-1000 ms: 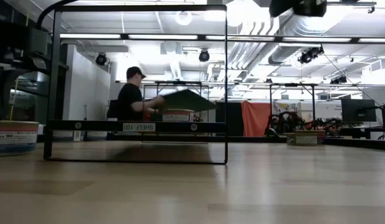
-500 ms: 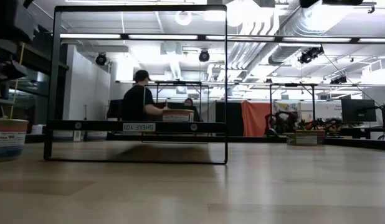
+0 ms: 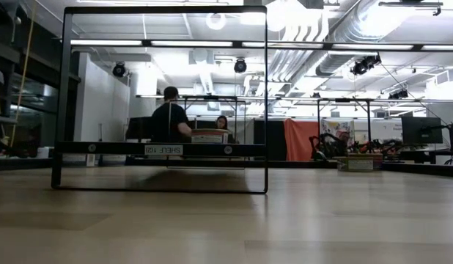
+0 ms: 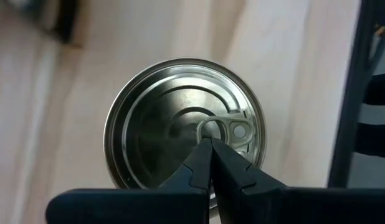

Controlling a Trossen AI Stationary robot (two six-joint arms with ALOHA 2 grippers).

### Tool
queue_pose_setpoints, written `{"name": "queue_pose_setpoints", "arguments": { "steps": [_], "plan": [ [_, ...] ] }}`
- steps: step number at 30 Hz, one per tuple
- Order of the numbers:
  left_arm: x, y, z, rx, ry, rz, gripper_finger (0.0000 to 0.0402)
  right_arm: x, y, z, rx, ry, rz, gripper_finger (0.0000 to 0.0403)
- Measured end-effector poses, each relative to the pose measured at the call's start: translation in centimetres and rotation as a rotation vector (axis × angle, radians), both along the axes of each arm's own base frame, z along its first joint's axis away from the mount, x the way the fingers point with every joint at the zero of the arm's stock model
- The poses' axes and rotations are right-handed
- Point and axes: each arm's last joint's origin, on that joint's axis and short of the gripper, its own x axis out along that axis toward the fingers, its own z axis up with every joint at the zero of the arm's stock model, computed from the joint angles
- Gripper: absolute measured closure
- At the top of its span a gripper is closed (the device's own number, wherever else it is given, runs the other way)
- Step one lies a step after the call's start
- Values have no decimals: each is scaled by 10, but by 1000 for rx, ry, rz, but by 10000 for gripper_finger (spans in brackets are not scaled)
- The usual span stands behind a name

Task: Stack canned seafood by type on shelf
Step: Put the blue pink tuna can on the shelf

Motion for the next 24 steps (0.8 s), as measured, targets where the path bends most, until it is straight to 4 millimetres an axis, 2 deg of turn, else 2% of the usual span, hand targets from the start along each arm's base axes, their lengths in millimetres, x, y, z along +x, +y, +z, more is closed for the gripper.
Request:
{"name": "queue_pose_setpoints", "arguments": {
  "steps": [10,19,24],
  "plan": [
    [27,-26,7,30,-80,-167,401,-3,0,-1,-39,17,23,403],
    [53,-20,-5,42,-141,-212,402,-4,0,-1,-23,39,38,403],
    [70,-19,-10,17,-216,-220,402,-9,8,-2,-3,57,79,403]
  ]
}}
